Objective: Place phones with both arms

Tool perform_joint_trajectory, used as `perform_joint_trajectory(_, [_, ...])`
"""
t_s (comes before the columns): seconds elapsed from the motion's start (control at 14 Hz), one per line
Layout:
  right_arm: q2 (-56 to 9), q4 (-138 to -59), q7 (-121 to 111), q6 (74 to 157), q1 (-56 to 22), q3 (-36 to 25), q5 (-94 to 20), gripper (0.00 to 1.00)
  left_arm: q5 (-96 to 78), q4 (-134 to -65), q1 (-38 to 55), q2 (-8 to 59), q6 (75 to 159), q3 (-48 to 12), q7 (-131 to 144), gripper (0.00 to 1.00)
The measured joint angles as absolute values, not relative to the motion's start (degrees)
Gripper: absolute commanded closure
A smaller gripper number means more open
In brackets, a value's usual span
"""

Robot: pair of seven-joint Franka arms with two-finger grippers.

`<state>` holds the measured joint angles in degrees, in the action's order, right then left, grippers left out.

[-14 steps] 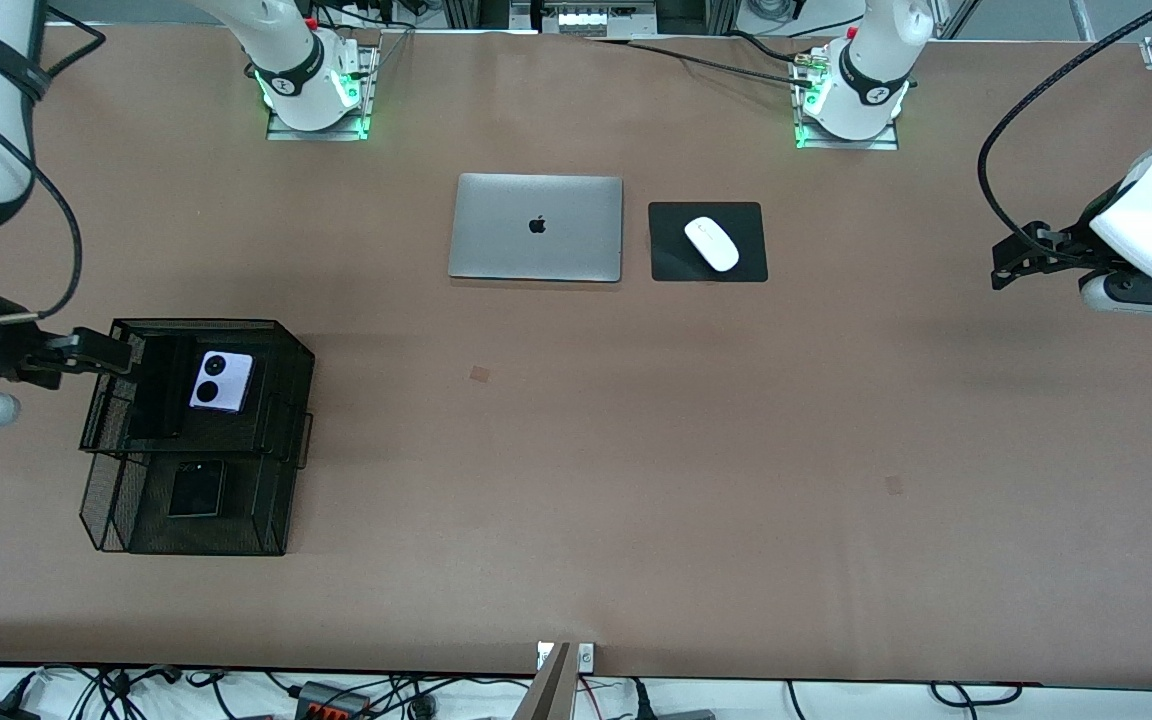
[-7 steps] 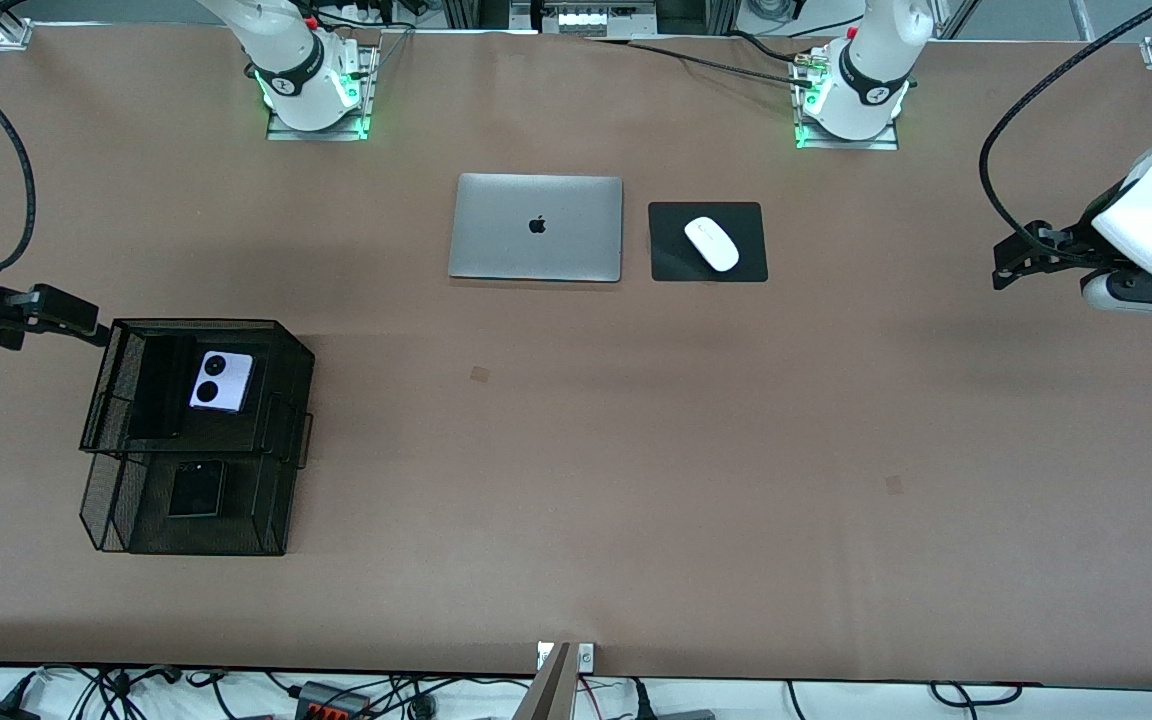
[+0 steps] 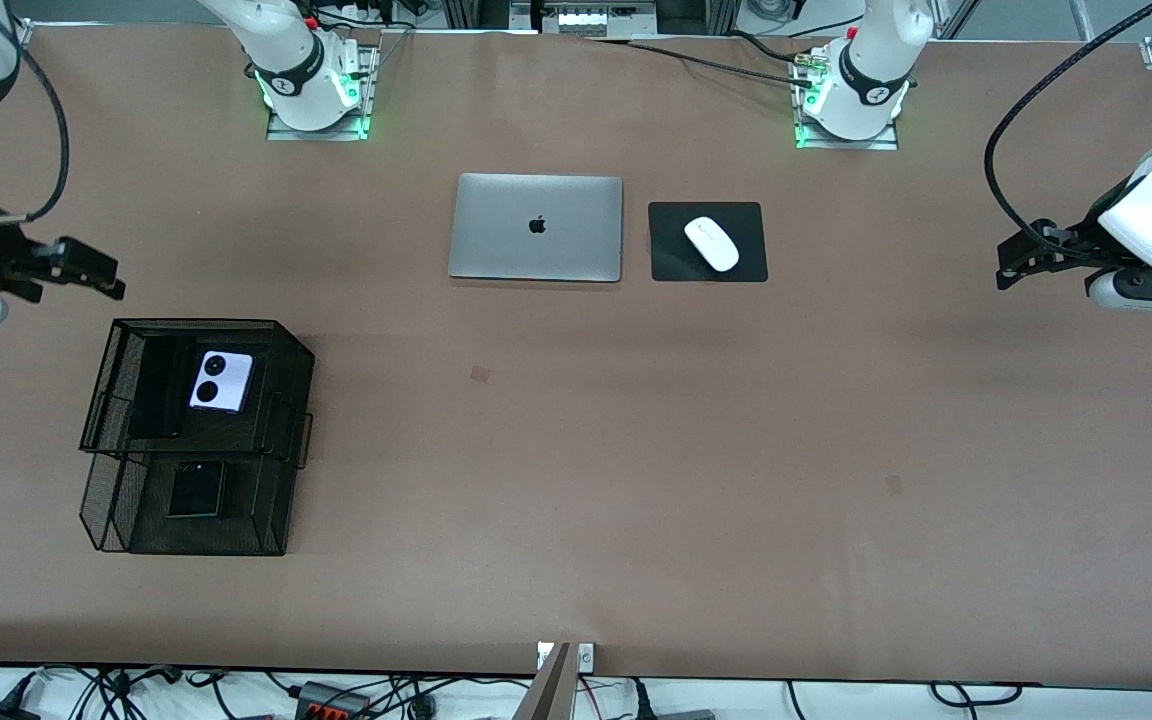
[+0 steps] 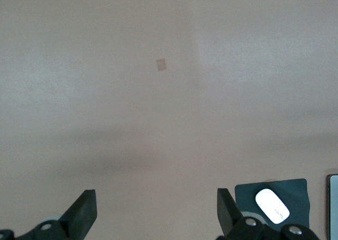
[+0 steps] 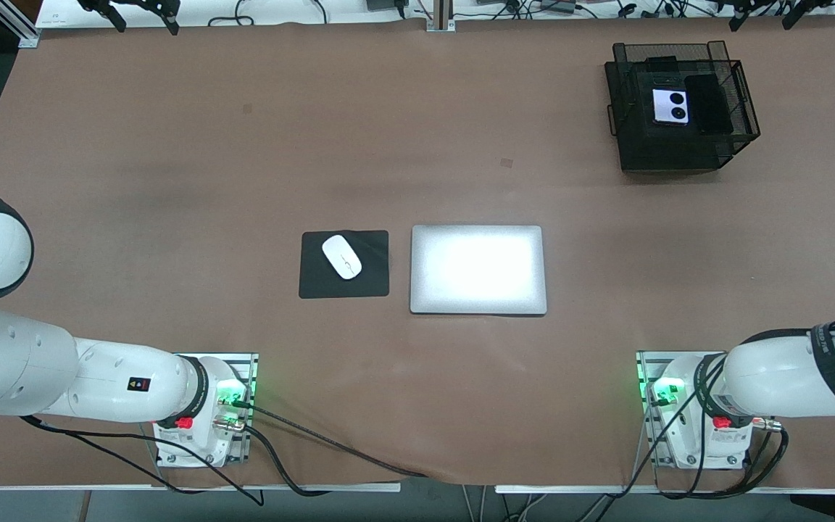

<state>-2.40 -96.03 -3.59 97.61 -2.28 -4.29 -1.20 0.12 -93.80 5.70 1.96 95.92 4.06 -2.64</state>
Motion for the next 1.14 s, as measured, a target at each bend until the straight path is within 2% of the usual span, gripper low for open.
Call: perform_joint_trajectory(1.14, [2.78,-100.39,-2.17,95.88,-2.28,-3.75,-1.07,0.0,0.12,-93.8,5.65,1.96,95.76,4.06,-2.64,0.0])
